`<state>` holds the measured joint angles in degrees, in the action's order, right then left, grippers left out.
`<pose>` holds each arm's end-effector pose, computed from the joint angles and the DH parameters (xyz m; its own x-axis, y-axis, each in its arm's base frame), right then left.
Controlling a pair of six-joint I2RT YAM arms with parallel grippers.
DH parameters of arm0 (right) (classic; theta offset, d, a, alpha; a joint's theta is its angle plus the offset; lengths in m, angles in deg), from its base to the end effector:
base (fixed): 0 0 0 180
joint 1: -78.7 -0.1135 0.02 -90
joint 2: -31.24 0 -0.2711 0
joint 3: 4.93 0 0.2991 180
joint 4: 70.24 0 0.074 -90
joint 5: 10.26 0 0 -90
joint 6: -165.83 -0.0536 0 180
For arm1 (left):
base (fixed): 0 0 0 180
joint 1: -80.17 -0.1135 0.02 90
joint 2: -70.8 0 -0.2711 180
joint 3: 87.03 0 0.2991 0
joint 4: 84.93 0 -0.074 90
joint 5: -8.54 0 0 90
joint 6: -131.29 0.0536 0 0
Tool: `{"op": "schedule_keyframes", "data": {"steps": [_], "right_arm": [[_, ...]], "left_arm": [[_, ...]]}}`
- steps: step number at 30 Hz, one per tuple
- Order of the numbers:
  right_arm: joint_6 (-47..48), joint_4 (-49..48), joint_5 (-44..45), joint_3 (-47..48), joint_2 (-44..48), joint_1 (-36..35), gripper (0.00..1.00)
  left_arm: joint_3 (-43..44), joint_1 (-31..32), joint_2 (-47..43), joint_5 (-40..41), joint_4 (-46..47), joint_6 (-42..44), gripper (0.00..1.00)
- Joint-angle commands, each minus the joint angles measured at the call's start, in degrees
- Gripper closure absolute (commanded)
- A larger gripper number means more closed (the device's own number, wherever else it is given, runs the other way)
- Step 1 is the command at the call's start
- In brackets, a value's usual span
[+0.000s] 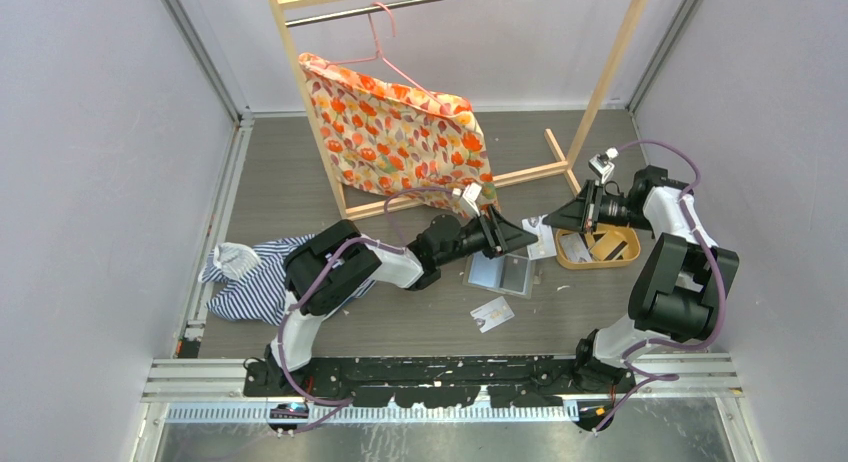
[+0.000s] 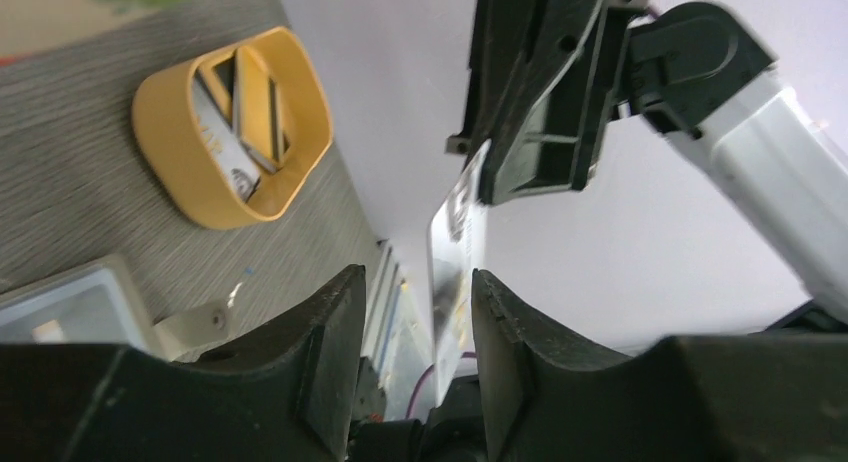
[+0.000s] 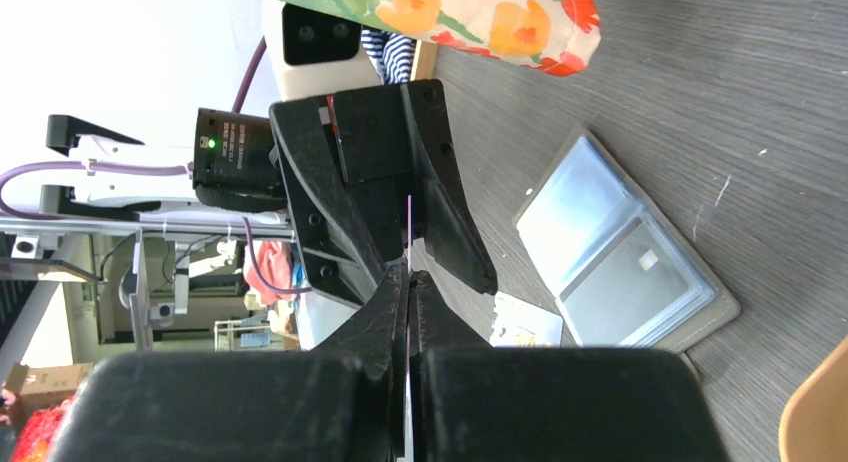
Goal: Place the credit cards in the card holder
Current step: Insert the credit card into the card holder.
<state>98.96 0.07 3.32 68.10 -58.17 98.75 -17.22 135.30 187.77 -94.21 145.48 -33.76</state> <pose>0.3083 -0.0571 0.2138 -0.8734 0.2206 -0.4343 -0.3429 0.3550 0.8697 0.2604 -0.3943 0.1430 -0.8865 -0.3761 -0.2696 0.2703 0.0523 -0.9614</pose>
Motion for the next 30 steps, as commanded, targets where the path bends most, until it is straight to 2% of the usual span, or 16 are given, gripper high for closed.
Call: {"op": "schedule_keyframes", "data": {"steps": [1,3,5,9,11,13,15,17,19,20,22,24,26,27,30], "right_arm": [[5.4,4.1,-2.6,2.1,0.3,-0.8,0.99],[6.7,5.2,-2.3,2.1,0.3,-1.2,0.99],[7.4,5.8,-2.3,2.3,0.3,-1.6,0.99],[10.4,8.5,-1.7,3.1,0.0,-2.4,0.99],[12.2,9.9,-1.2,3.5,0.1,-3.2,0.99],[14.0,11.2,-0.4,3.8,0.2,-4.0,0.99],[16.4,13.0,0.6,4.1,0.6,-4.9,0.87],[20.5,15.9,1.7,4.7,0.8,-5.6,0.66],[28.0,21.3,3.7,6.2,0.8,-6.0,0.49],[33.3,24.9,4.8,7.1,0.5,-6.1,0.44],[43.3,31.6,6.9,8.4,-0.1,-6.1,0.39],[50.8,35.4,8.6,8.2,-0.4,-6.1,0.38],[56.0,35.3,10.2,6.2,0.7,-6.4,0.45],[53.4,31.3,11.3,4.7,1.3,-6.7,0.49],[28.1,7.3,20.9,-1.4,7.5,-9.7,0.55]], "left_arm": [[-0.7,-0.8,-2.1,2.6,10.1,-2.2,0.56],[-1.4,-1.1,-2.3,2.6,11.5,-2.1,0.56],[-1.9,-1.4,-2.2,2.1,13.0,-2.4,0.62],[-2.7,-1.6,-2.0,0.1,14.5,-2.2,0.82],[-3.1,-1.6,-2.1,-1.5,15.0,-1.3,0.97],[-4.1,-1.7,-2.8,-2.7,15.1,0.1,1.0],[-5.8,-1.8,-4.0,-3.4,15.0,2.4,1.0],[-7.9,-2.1,-5.4,-4.5,14.6,4.2,1.0],[-10.9,-2.9,-7.4,-5.8,14.3,6.3,1.0],[-13.4,-3.3,-8.6,-6.6,13.9,7.6,1.0],[-16.7,-4.3,-11.2,-7.7,12.2,10.7,1.0],[-20.2,-5.0,-14.4,-9.1,8.3,14.7,1.0],[-21.4,-5.4,-16.4,-8.7,2.2,17.9,1.0],[-21.6,-5.6,-16.9,-8.2,-0.2,19.0,1.0],[-21.6,-6.4,-16.8,-4.9,-2.8,22.0,1.0]]}}
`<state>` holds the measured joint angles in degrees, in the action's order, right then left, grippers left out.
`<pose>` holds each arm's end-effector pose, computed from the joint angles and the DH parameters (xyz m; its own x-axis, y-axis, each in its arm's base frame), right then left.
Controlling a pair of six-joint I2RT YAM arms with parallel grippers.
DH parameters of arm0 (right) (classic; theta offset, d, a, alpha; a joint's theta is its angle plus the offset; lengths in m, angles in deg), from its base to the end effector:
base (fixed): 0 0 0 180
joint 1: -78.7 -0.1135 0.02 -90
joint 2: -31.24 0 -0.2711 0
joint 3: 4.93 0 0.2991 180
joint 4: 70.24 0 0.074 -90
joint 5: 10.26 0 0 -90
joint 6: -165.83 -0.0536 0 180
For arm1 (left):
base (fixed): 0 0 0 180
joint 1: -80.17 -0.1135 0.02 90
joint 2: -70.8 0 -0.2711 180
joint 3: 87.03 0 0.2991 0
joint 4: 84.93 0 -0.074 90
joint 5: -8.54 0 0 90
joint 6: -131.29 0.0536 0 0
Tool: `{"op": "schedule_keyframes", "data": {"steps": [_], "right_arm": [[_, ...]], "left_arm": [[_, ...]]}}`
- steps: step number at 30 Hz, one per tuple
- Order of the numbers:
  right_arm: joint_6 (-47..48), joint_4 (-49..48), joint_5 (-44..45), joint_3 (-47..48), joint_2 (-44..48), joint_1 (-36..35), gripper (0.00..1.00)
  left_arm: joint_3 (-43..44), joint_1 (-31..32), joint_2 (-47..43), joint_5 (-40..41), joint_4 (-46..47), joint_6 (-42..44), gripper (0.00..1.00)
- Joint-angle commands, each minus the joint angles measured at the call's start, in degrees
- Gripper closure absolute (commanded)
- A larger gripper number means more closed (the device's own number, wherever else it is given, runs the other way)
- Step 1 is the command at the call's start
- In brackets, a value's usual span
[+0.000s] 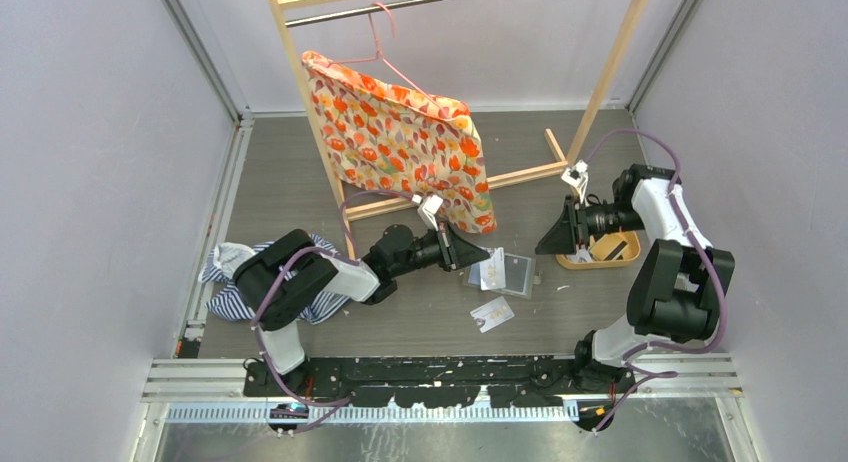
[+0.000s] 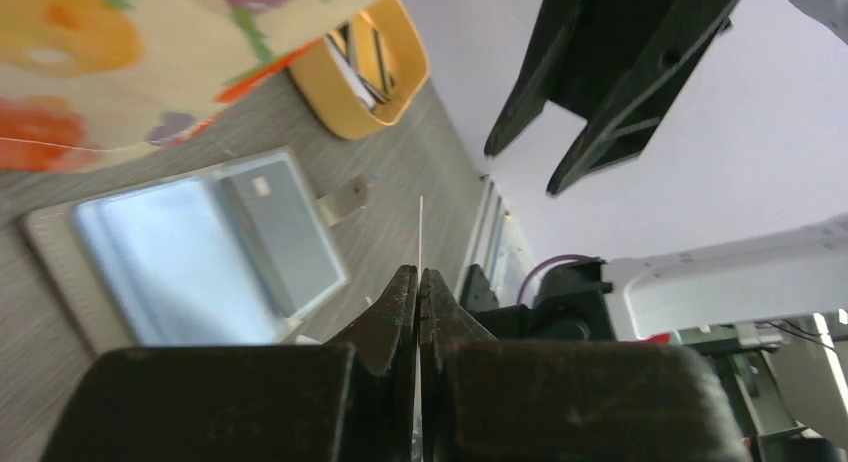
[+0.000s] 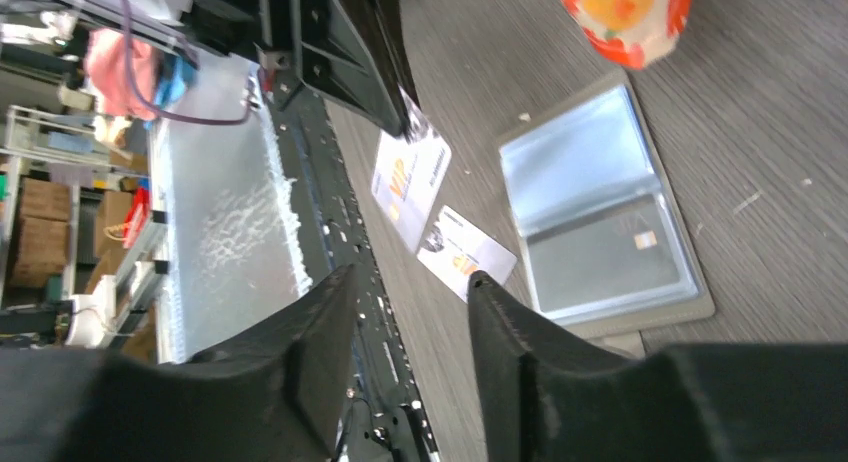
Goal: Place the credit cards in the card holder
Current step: Insert the credit card into the card holder.
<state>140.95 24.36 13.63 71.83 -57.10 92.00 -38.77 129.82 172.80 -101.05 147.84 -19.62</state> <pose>0.2823 -0.0164 0.2325 -0.7027 -0.2114 -0.6794 -0.7044 0.3416 0.6222 0.2309 -0.2995 0.1354 -0.8224 -0.3035 -0.4812 0.4450 0.1836 -0.8765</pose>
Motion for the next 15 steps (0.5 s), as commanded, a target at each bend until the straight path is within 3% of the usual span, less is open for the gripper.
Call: {"op": "schedule_keyframes", "data": {"steps": [1,3,7,15], "right_arm": [[-19.5,-23.6,14.7,-7.5,8.8,-4.3,0.54],[-27.0,-32.4,20.7,-10.7,11.4,-6.1,0.58],[-28.1,-32.4,22.2,-10.0,9.4,-8.3,0.77],[-27.1,-31.2,25.2,-9.0,4.3,-10.4,0.81]], "left_arm": [[0.1,-1.2,-1.0,2.9,-4.8,8.3,1.0],[1.9,-2.2,1.5,3.2,-3.5,8.9,1.0],[5.8,-3.6,7.9,2.3,-0.6,8.8,1.0],[9.7,-4.3,13.3,1.7,-1.3,10.1,1.0]]}}
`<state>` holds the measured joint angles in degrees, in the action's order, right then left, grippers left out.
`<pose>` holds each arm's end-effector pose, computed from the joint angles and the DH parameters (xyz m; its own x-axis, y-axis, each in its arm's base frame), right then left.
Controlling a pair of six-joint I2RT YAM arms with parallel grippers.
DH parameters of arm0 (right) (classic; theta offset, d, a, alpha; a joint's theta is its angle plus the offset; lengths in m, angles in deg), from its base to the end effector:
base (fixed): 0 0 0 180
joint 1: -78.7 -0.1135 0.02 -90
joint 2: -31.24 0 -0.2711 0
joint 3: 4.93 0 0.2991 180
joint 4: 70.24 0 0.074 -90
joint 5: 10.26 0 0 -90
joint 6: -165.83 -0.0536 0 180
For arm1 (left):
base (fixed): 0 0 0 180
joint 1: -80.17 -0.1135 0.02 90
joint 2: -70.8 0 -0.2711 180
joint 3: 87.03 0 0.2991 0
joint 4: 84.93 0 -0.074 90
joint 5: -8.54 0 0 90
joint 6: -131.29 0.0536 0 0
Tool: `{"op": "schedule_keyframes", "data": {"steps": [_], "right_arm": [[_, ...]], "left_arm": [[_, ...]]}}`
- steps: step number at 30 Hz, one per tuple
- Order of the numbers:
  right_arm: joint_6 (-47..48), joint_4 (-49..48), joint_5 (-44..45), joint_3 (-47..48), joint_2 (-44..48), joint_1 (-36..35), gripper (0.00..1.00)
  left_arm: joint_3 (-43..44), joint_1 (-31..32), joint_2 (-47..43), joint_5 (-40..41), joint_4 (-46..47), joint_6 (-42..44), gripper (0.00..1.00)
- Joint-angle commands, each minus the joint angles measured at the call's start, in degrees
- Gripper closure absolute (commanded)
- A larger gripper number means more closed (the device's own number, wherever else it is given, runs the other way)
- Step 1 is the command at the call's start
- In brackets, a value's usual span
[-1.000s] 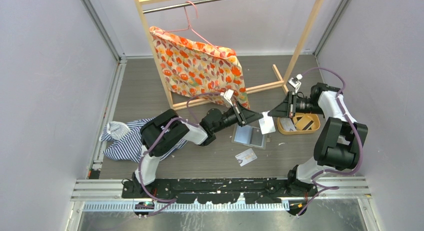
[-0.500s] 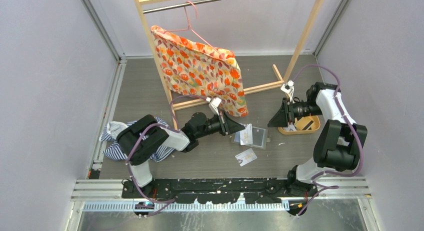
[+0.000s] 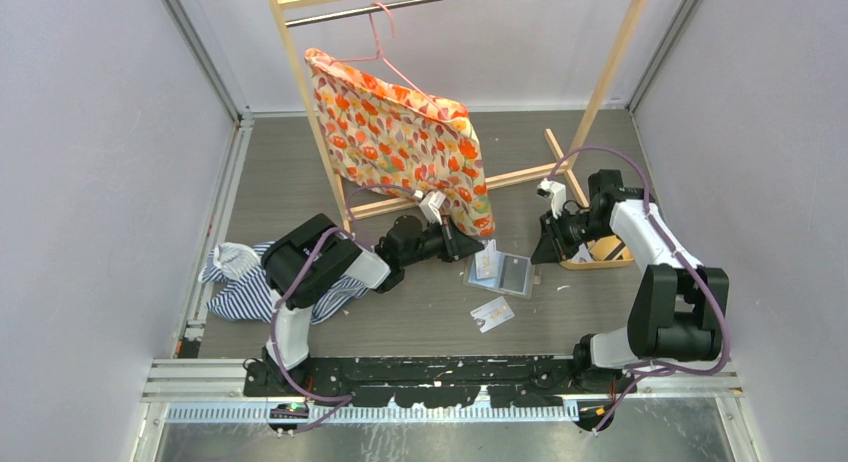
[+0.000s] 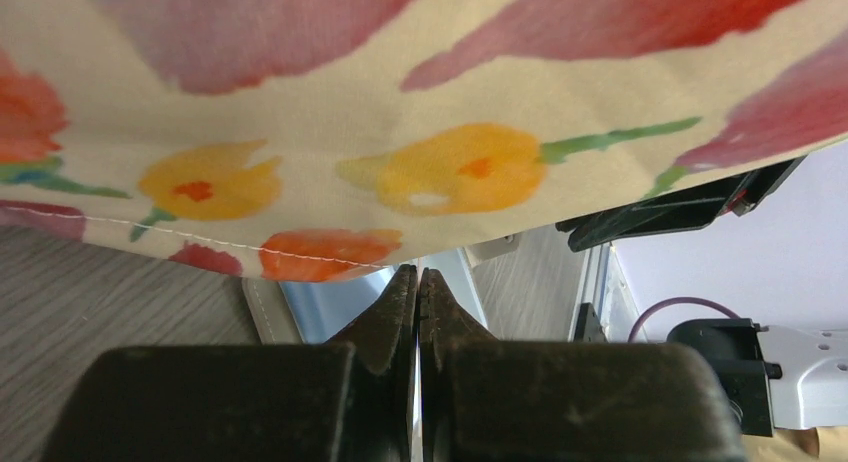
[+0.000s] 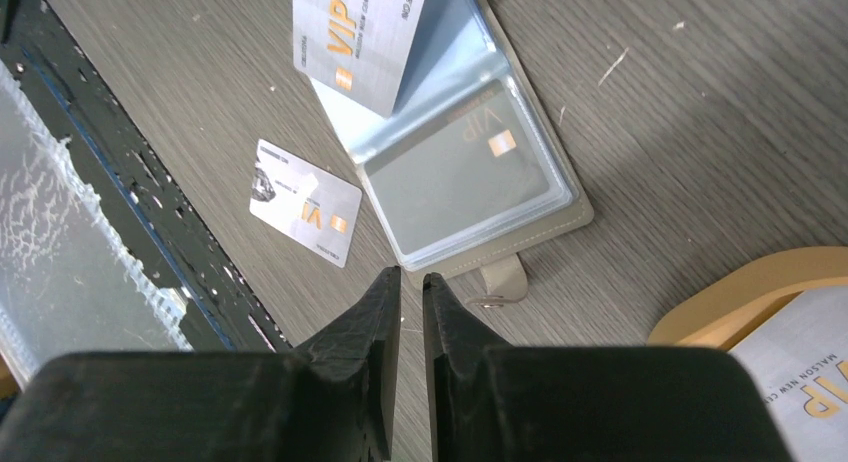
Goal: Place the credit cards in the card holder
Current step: Insert the credit card into the card holder.
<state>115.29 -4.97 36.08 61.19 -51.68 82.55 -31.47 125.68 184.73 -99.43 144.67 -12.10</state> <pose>0.2903 0.0176 0.1844 -0.7334 -0.4115 -0.5411 -0.6639 0.6045 0.4402 0.2758 -0.3043 0.0876 -0.7799 -0.2956 -0.5516 0.4463 0.3551 -0.8214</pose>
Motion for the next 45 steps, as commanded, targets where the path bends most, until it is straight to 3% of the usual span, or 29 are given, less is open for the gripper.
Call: {"op": "schedule_keyframes", "data": {"steps": [1,27,45], "right_arm": [[-1.6,-1.8,3.1,1.8,-1.5,-1.1,0.81],[-2.5,0.2,6.0,3.5,-6.7,-2.0,0.81],[-2.8,0.2,6.7,3.7,-7.3,-2.5,0.81]], "left_arm": [[2.5,-0.2,2.0,-0.1,2.1,2.5,1.0],[2.8,-0.4,7.6,-3.0,12.6,-5.5,1.0],[4.4,-0.4,11.1,-3.8,11.6,-5.8,1.0]]}}
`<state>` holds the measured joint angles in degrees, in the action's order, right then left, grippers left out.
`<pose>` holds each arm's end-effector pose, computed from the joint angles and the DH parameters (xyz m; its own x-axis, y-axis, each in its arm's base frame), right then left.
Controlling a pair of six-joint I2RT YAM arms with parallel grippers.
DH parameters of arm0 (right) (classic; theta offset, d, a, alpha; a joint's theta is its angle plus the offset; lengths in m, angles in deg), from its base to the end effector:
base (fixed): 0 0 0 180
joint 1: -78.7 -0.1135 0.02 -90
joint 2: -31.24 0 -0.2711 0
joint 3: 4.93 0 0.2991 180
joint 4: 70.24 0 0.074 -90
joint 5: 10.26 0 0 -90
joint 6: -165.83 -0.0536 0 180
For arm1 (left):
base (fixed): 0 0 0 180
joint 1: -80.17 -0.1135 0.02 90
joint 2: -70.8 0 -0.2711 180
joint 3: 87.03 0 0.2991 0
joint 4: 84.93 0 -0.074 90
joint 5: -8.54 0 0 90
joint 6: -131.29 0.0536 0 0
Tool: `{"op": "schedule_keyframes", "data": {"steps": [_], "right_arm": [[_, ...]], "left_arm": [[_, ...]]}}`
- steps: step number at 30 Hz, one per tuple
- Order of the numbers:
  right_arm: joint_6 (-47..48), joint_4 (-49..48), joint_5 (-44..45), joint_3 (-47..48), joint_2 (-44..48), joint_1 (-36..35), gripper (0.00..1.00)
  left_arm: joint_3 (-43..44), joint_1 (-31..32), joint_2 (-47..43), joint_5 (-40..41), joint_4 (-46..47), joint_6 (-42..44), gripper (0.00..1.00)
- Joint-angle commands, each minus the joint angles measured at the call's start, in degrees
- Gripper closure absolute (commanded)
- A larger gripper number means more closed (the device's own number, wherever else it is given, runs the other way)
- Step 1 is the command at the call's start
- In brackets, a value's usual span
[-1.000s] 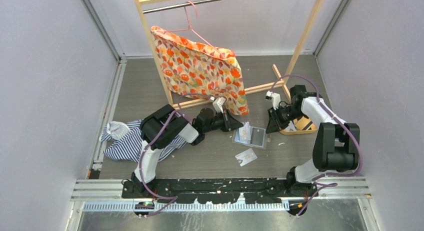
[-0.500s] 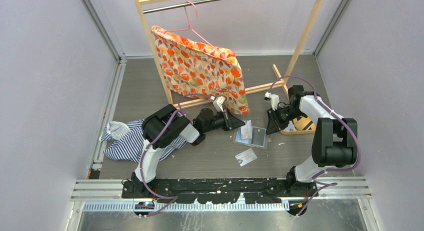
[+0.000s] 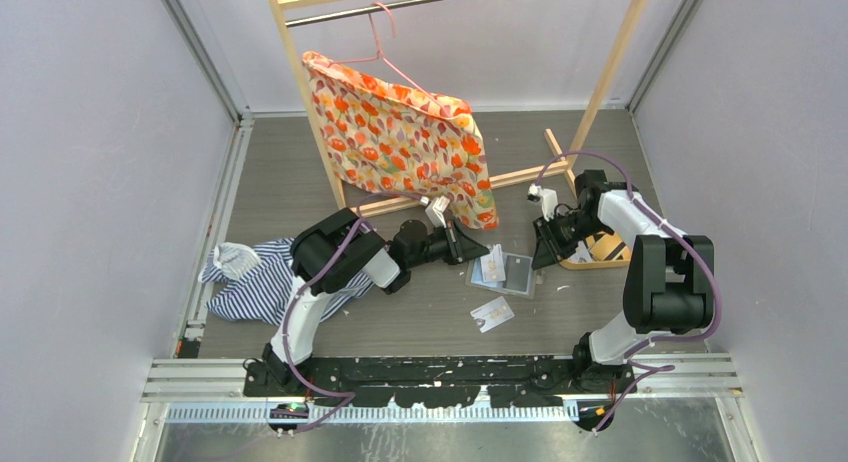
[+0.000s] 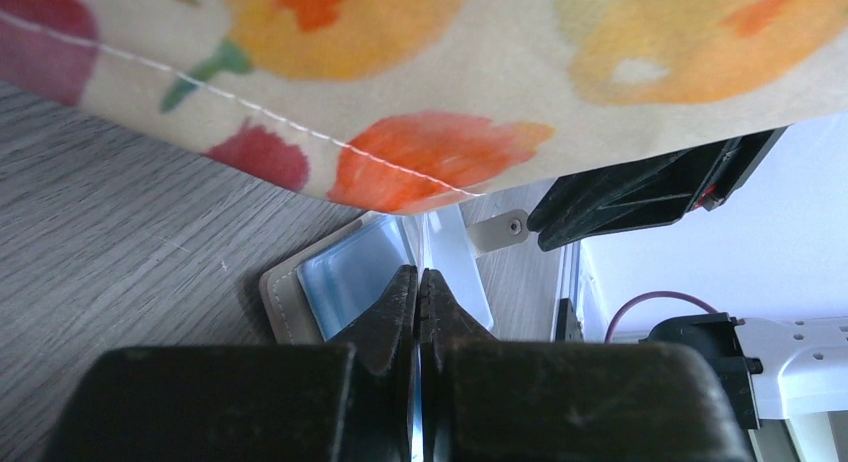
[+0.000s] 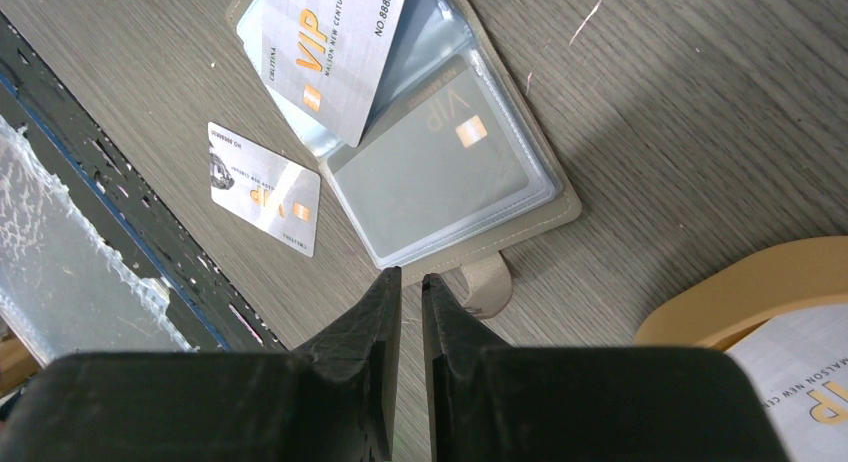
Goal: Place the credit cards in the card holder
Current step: Insert the credit card into the card holder.
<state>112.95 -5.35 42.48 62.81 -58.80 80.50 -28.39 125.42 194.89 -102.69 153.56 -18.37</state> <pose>0.3035 0.0229 0.1546 -0.7932 -0.4556 -0.4040 -0.6062 0.6540 0.4526 0.2814 -0.3114 0.0509 -0.8328 -0.3026 -0.4635 0.3886 0.2768 -0.8788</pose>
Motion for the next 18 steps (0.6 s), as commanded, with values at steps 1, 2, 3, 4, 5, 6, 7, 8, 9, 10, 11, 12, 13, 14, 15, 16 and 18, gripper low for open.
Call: {"op": "schedule_keyframes", "data": {"steps": [1,2,3,4,5,6,7,8,9,10,11,12,13,14,15,16,18], "right_arm": [[-0.5,0.6,0.4,2.1,-0.3,-0.5,0.81],[-0.5,0.6,0.5,2.1,-0.3,-0.5,0.81],[-0.5,0.6,0.6,2.1,-0.4,-0.5,0.81],[-0.6,0.6,0.6,2.1,-0.4,-0.6,0.81],[-0.6,0.6,0.7,2.1,-0.4,-0.7,0.81],[-0.6,0.6,0.8,2.1,-0.5,-0.6,0.81],[-0.6,0.6,0.9,2.1,-0.7,-0.7,0.81],[-0.7,0.5,1.0,2.1,-0.9,-0.8,0.81],[-0.7,0.5,1.2,2.1,-1.0,-0.8,0.81],[-0.8,0.5,1.3,2.1,-1.1,-0.9,0.81],[-0.8,0.4,1.5,2.1,-1.3,-0.9,0.81],[-0.9,0.4,1.7,2.2,-1.4,-1.0,0.81],[-0.9,0.4,1.9,2.1,-1.6,-1.0,0.81],[-1.0,0.4,2.0,2.2,-1.8,-1.0,0.81],[-1.0,0.4,2.2,2.2,-2.0,-1.1,0.81],[-1.1,0.4,2.3,2.2,-2.2,-1.2,0.81],[-1.2,0.5,2.6,2.2,-2.5,-1.3,0.81]], "left_arm": [[1.4,-0.1,1.1,-0.6,2.7,0.4,1.0],[1.5,0.0,1.2,-0.6,2.8,0.5,1.0],[1.5,0.1,1.3,-0.6,2.7,0.7,1.0],[1.6,0.2,1.3,-0.6,2.4,0.7,1.0],[1.6,0.3,1.2,-0.5,2.1,1.0,1.0],[1.6,0.4,1.2,-0.5,2.0,1.1,1.0],[1.6,0.5,1.2,-0.4,1.9,1.2,1.0],[1.6,0.6,1.2,-0.3,1.9,1.1,1.0],[1.6,0.7,1.2,-0.2,1.9,1.1,1.0],[1.6,0.8,1.2,-0.1,1.9,1.3,1.0],[1.7,1.0,1.3,0.1,1.9,1.4,1.0],[1.7,1.2,1.4,0.3,1.9,1.5,1.0],[1.8,1.4,1.6,0.3,1.8,1.6,1.0],[2.0,1.5,1.8,0.4,1.8,1.5,1.0],[2.2,1.7,2.0,0.3,1.8,1.5,1.0],[2.3,1.9,2.1,0.3,1.9,1.5,1.0],[2.4,2.2,2.4,0.4,2.0,1.3,1.0]]}}
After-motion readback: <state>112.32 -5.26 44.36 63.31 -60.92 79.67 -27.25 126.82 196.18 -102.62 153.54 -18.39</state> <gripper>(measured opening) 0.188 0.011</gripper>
